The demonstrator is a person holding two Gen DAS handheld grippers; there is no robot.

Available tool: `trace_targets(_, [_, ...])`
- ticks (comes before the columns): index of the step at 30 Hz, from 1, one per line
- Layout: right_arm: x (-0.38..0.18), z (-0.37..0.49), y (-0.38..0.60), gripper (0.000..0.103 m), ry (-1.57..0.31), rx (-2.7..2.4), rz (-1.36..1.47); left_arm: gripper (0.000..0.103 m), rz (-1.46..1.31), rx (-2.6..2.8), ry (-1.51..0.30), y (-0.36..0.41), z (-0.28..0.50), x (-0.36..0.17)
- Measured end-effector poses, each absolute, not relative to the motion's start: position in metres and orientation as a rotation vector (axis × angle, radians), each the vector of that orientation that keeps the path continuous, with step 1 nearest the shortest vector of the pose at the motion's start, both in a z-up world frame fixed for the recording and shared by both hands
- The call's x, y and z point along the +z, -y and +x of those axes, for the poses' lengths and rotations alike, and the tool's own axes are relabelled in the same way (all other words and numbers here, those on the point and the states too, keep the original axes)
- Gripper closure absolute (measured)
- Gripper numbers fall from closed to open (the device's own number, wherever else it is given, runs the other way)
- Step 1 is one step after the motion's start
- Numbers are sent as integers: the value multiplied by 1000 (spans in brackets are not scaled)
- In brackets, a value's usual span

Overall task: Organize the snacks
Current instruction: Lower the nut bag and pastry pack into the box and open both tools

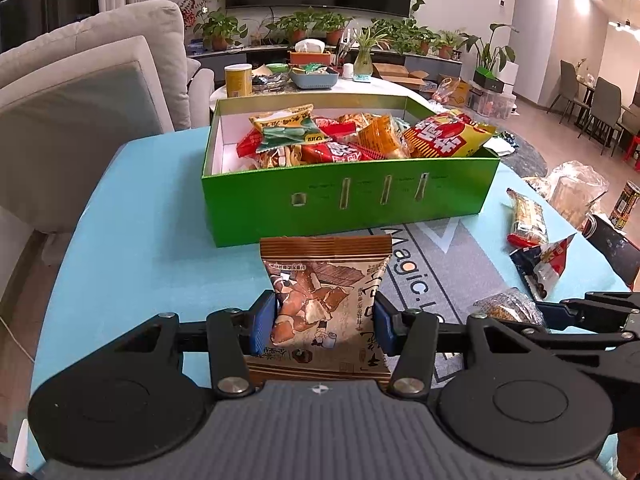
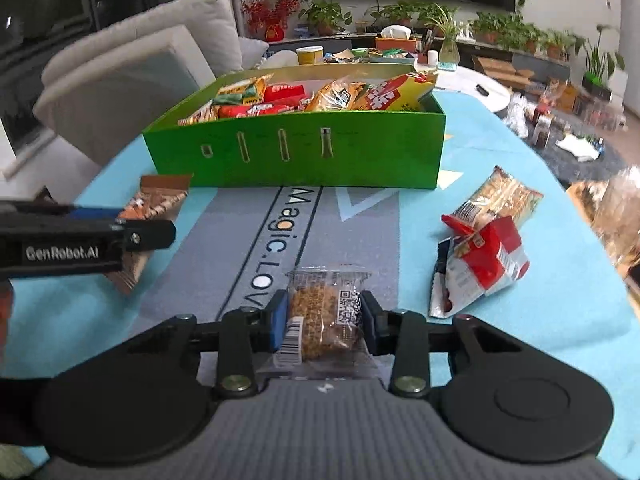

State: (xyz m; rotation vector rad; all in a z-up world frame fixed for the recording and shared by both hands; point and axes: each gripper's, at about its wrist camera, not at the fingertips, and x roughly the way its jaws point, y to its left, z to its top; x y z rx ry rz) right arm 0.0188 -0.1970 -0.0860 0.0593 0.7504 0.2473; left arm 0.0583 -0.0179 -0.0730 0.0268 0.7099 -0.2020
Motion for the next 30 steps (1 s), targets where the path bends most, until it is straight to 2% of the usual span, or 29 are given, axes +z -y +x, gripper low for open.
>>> trace_targets(15, [-21,16,199,34,-561,318,138,56,42,-232,-593,26,55,-28])
trace_targets(30, [10,72,207,34,-464,321,166,56,71,-245,-529,40,113,4])
